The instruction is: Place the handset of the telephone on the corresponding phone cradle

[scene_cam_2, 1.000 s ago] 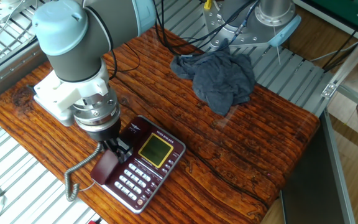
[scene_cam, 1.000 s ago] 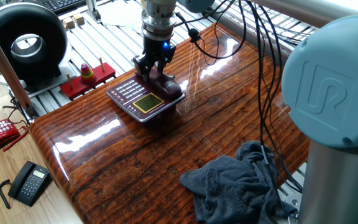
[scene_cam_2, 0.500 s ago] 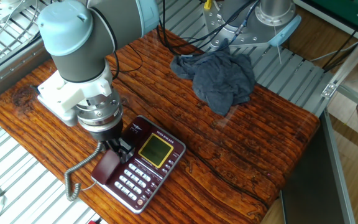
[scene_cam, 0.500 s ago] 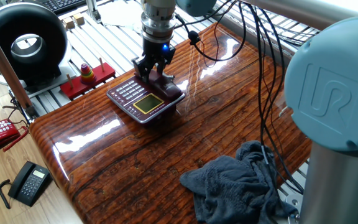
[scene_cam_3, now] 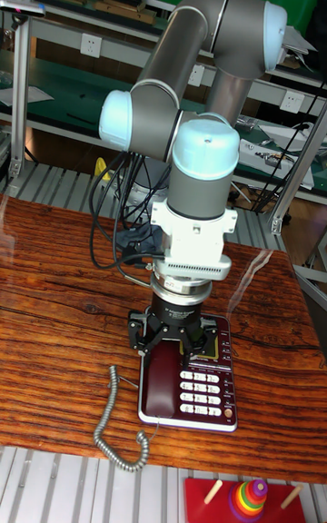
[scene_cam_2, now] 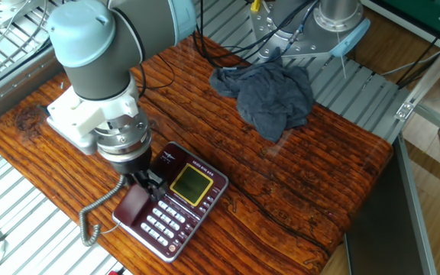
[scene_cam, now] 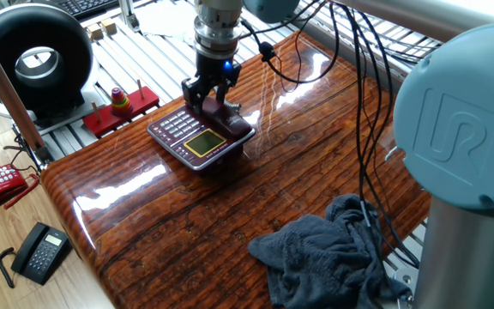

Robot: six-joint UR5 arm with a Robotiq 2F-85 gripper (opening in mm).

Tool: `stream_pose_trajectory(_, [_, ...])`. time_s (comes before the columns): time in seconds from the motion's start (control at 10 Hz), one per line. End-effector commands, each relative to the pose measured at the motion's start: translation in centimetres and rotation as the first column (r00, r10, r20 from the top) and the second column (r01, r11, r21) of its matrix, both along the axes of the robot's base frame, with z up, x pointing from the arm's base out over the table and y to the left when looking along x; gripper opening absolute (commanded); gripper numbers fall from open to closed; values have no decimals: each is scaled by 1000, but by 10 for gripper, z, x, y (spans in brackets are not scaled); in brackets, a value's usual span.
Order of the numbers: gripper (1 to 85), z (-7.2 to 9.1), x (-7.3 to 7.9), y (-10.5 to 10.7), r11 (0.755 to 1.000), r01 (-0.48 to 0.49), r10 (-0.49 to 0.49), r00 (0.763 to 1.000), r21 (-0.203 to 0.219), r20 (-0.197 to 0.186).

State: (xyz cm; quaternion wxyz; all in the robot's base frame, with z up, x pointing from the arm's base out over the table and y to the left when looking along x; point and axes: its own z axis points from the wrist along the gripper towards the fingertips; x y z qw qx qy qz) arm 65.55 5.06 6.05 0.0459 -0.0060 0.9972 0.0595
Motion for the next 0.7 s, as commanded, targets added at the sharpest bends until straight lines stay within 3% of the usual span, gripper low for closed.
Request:
stream_pose_trajectory(0.0, [610, 6, 4, -4, 1000, -19, 19, 1000, -4, 6])
stream_pose_trajectory(0.2, [583, 18, 6, -10, 1000, -28, 28, 1000, -8, -6])
stream_pose_trajectory(0.4, [463, 27, 12, -14, 1000, -27, 28, 999, 6, -16])
stream_pose_trajectory(0.6, [237, 34, 20, -26, 999, -33, 33, 999, -5, -8])
